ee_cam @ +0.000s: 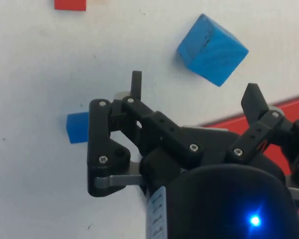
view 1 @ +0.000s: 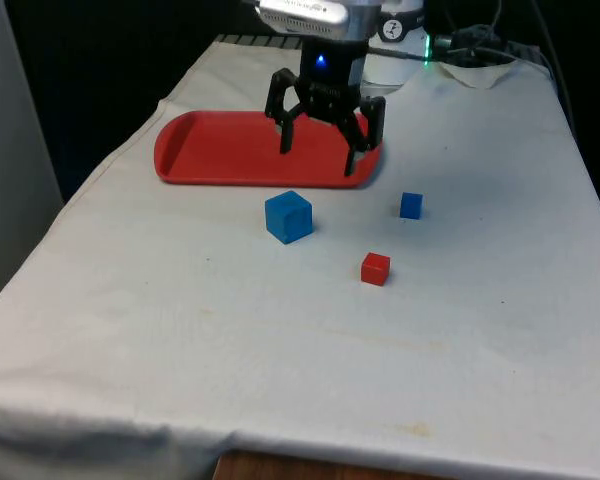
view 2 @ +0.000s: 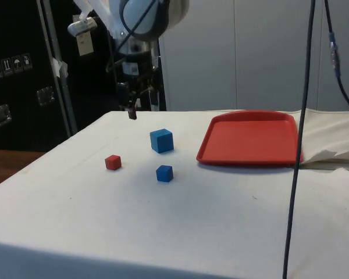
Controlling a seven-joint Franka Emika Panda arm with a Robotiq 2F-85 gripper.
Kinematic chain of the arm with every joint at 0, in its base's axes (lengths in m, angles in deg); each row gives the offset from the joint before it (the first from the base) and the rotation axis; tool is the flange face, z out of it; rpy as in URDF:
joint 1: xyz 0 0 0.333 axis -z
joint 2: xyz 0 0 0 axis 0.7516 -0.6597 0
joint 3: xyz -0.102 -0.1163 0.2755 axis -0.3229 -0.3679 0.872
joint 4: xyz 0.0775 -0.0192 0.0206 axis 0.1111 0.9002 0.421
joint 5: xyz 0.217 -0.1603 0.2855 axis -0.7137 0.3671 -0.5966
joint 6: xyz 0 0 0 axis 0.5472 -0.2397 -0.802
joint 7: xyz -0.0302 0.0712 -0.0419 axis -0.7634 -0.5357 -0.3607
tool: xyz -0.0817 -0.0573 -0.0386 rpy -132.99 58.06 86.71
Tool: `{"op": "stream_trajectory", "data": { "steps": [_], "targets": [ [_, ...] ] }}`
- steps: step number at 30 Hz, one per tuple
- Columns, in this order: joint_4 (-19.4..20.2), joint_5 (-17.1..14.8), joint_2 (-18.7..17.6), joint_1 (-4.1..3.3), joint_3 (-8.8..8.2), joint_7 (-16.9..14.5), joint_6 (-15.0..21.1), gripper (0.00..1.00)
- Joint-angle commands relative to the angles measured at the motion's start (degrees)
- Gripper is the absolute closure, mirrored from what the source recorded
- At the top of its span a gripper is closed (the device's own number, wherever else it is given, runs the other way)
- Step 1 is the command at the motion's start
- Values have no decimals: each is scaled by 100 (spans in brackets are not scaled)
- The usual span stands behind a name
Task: Pick up the largest block and place it onto the tray.
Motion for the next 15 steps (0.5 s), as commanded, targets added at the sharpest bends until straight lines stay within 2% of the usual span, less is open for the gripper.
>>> {"op": "stream_trajectory", "data": {
  "steps": [1, 2, 6, 8, 9, 15],
  "targets": [
    [29, -17, -63, -6, -11, 97, 132, 0],
    [6, 0, -29, 0, 0, 46, 34, 0],
    [40, -17, -212, -6, -11, 315, 275, 0],
    [46, -11, -275, -6, -17, 384, 332, 0],
    [23, 0, -252, 0, 0, 350, 246, 0],
    [138, 23, -453, -23, -69, 579, 533, 0]
  ]
}}
